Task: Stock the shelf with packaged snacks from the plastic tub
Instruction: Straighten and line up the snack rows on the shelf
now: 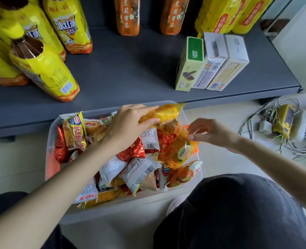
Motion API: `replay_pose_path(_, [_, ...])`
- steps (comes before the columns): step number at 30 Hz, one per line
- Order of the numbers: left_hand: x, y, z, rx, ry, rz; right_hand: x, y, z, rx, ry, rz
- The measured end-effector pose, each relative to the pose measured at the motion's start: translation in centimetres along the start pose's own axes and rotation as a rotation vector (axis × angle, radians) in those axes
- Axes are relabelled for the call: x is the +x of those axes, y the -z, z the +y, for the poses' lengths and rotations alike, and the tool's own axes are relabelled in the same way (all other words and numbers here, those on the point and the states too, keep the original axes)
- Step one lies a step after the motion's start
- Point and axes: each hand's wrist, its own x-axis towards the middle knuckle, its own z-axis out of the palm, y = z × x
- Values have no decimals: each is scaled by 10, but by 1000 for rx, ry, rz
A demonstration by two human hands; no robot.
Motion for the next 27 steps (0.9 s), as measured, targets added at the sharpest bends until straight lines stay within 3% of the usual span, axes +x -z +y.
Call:
replay_pose_path(5, [-2, 18, 0, -401, 236, 192, 5, -9, -9, -372, 5, -80])
replay_pose_path(8, [-4, 27, 1, -604, 402, 191, 5, -8, -19, -366, -1, -108])
replay_pose_path(13, [-7, 51, 15, -925, 607, 157, -15, 17, -66, -150, 71, -100])
replay_pose_path(22, [-32, 183, 90, -1106, 429, 318, -66, 55, -256, -24, 409, -92])
replay_pose_path(27, [-50, 302, 138, -1032, 275, 474, -105, 67, -392, -101, 613, -146])
